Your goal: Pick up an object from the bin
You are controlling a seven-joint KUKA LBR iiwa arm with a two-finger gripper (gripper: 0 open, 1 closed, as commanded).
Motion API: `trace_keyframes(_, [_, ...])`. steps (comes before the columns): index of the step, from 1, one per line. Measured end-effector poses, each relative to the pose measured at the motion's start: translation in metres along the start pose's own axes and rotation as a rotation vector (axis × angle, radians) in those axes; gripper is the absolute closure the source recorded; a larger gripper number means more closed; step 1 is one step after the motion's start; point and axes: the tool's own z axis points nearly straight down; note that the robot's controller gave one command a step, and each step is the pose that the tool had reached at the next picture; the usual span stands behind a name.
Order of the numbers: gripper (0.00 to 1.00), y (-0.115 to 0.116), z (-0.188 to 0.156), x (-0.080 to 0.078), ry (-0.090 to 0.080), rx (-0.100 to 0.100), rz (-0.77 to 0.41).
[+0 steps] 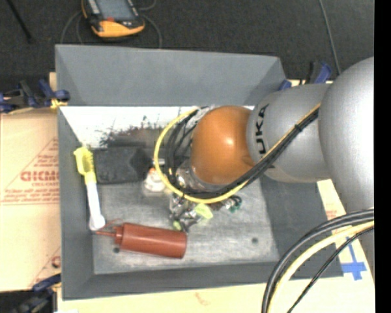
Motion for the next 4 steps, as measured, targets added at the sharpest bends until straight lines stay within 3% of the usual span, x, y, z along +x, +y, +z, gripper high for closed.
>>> trace_keyframes(1, [1.00, 0.000, 0.000, 0.000, 0.000, 0.000, 0.000])
trace_keyframes(2, [1.00, 0.012, -0.144, -0.008, -0.003, 0.000, 0.024])
trace_keyframes(3, [1.00, 0.012, -0.143, -0.008, -0.001, -0.001, 0.024])
trace_keyframes(4, [1.00, 0.009, -0.134, -0.013, -0.002, -0.001, 0.122])
